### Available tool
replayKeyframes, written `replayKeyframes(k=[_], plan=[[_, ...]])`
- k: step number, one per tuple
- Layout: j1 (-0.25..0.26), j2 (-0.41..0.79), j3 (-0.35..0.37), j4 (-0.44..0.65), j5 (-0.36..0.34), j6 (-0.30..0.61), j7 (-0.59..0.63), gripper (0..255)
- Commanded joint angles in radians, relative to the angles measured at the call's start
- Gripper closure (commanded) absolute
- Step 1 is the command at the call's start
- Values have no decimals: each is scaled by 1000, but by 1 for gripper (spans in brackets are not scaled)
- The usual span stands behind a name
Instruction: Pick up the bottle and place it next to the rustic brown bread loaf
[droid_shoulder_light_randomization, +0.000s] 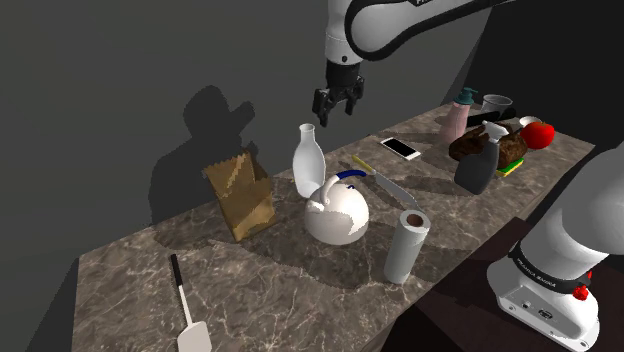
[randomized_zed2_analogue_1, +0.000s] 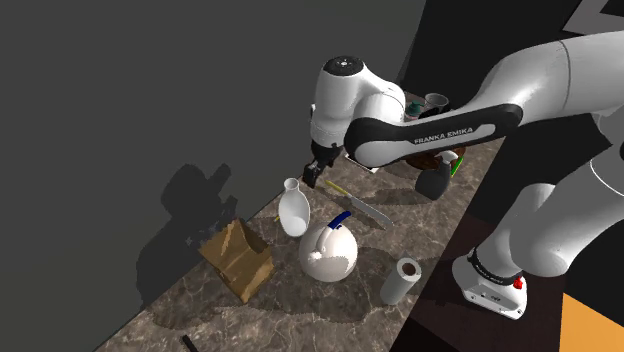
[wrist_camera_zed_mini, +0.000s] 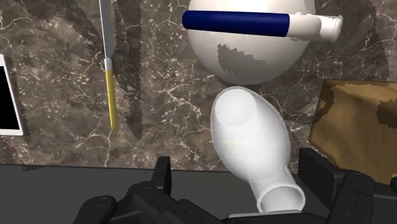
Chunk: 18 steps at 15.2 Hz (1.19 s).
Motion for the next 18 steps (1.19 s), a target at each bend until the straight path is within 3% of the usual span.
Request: replayKeyframes(k=[1, 5, 13, 18], plan=[[7, 70, 15, 55, -20, 18, 30, 0], [30, 218, 37, 176, -73, 46, 91, 0], [34, 271, 30, 138, -99, 133, 109, 0], [34, 271, 30, 138, -99, 133, 109, 0]])
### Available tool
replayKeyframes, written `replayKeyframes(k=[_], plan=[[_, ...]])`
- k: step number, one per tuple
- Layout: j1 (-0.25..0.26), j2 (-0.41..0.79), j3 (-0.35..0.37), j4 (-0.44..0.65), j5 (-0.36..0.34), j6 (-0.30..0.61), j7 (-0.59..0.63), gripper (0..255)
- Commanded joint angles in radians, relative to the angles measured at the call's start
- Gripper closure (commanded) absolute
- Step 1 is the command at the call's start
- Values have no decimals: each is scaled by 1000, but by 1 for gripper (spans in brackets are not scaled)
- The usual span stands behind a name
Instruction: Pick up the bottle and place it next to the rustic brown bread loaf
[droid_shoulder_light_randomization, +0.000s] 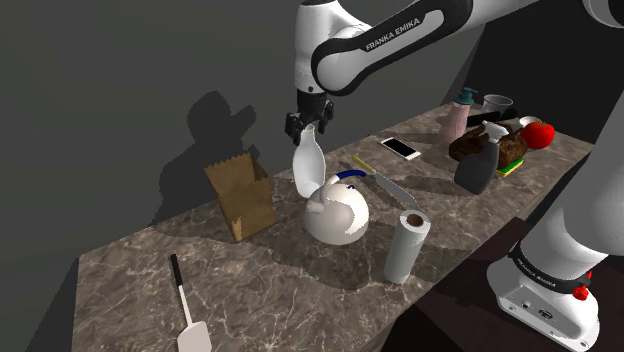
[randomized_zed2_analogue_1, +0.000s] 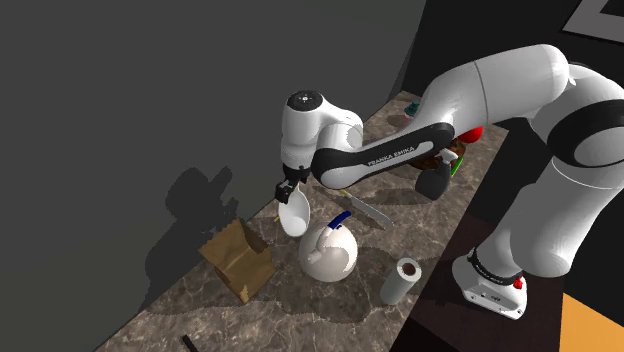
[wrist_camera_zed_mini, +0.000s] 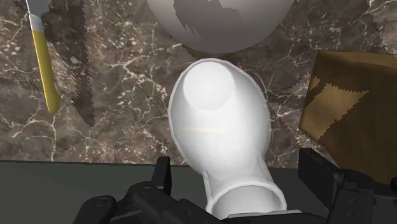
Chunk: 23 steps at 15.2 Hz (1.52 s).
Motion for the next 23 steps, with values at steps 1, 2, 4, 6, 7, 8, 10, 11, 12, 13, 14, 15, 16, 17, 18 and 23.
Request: replayKeyframes(k=[1, 2, 4, 6, 7, 8, 10, 11, 12, 13, 14, 15, 16, 17, 18, 23], plan=[[0, 1, 0, 0, 0, 0, 0, 0], [0, 1, 0, 0, 0, 0, 0, 0], [0, 0, 0, 0, 0, 0, 0, 255], [0, 0, 0, 0, 0, 0, 0, 255], [0, 0, 0, 0, 0, 0, 0, 255], [0, 1, 0, 0, 0, 0, 1, 255], [0, 0, 0, 0, 0, 0, 0, 255], [0, 0, 0, 0, 0, 0, 0, 255], [0, 0, 0, 0, 0, 1, 1, 255], [0, 1, 0, 0, 0, 0, 0, 255], [0, -5, 1, 8, 3, -12, -2, 255], [-1, -9, 1, 15, 6, -24, -5, 255], [-1, -14, 2, 23, 9, -36, -7, 255], [-1, -18, 2, 32, 11, -48, -10, 255], [-2, -23, 3, 40, 14, -61, -12, 255], [-3, -41, 5, 86, 25, -123, -22, 255]])
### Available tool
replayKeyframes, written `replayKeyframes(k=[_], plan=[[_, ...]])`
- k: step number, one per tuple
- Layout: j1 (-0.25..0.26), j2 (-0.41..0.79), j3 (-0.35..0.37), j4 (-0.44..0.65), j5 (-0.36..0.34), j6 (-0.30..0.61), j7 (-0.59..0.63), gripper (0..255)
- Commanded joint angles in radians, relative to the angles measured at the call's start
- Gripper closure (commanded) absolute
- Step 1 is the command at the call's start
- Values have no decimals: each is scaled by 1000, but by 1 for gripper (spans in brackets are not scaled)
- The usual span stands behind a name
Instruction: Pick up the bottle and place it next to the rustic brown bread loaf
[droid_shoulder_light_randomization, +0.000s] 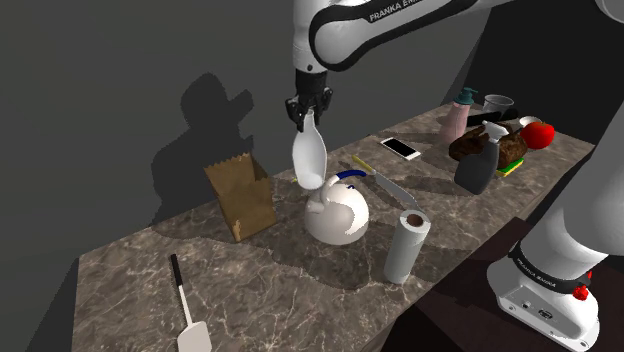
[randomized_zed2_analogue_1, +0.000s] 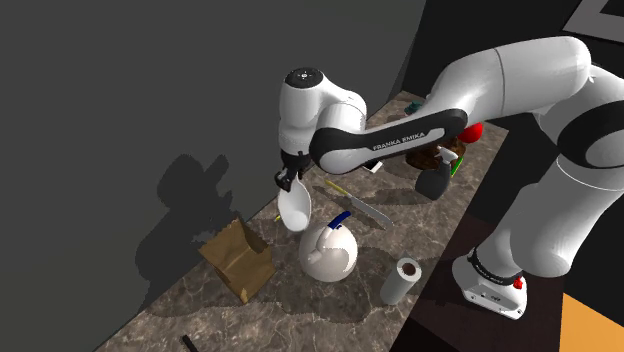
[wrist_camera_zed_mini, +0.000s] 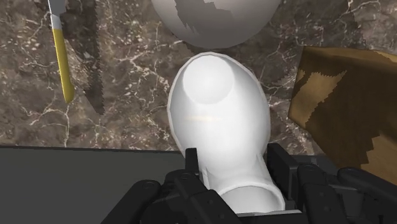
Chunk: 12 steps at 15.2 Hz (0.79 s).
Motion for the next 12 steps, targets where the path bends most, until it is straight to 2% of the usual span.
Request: replayKeyframes(k=[1, 12], plan=[[0, -8, 1, 18, 4, -25, -4, 255], [0, -26, 3, 144, 18, -168, -19, 255]])
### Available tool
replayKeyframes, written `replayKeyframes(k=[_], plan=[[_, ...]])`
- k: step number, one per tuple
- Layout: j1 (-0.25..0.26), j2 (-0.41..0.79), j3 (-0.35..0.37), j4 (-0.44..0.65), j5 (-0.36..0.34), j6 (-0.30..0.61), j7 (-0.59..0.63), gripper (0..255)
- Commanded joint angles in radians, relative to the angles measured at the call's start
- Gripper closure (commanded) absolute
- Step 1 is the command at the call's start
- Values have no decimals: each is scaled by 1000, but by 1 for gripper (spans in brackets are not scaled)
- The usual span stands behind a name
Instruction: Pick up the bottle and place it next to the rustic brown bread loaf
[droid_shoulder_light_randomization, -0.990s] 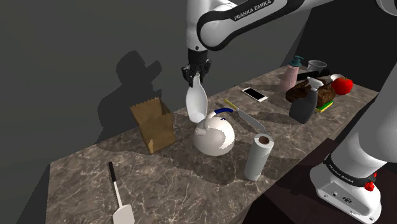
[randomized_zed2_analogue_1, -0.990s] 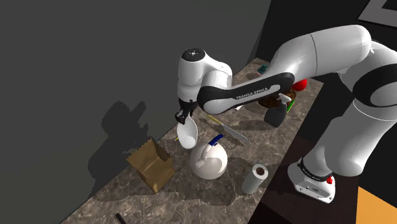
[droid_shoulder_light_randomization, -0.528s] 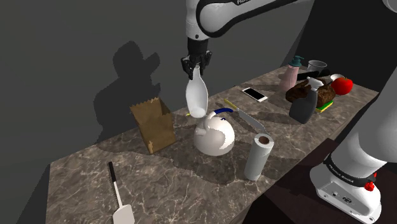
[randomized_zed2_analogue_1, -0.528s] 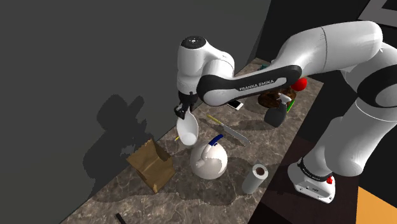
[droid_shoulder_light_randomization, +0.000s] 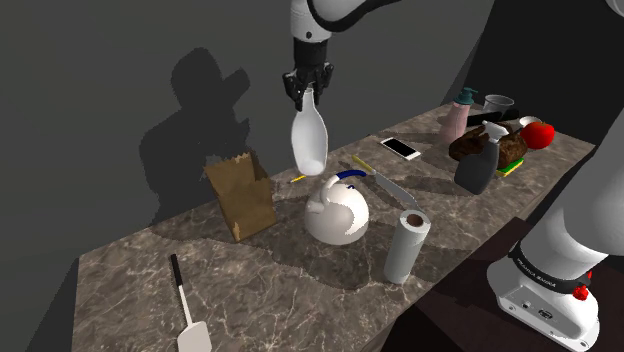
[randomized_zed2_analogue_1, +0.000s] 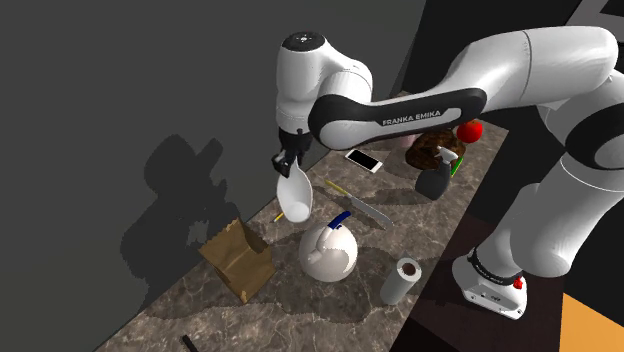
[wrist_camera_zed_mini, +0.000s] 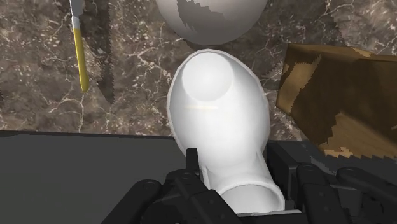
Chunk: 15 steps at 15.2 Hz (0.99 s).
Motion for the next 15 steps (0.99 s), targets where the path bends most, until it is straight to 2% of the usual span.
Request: replayKeyframes(k=[1, 15], plan=[[0, 1, 0, 29, 1, -28, -3, 255], [9, 24, 5, 247, -4, -224, -11, 255]])
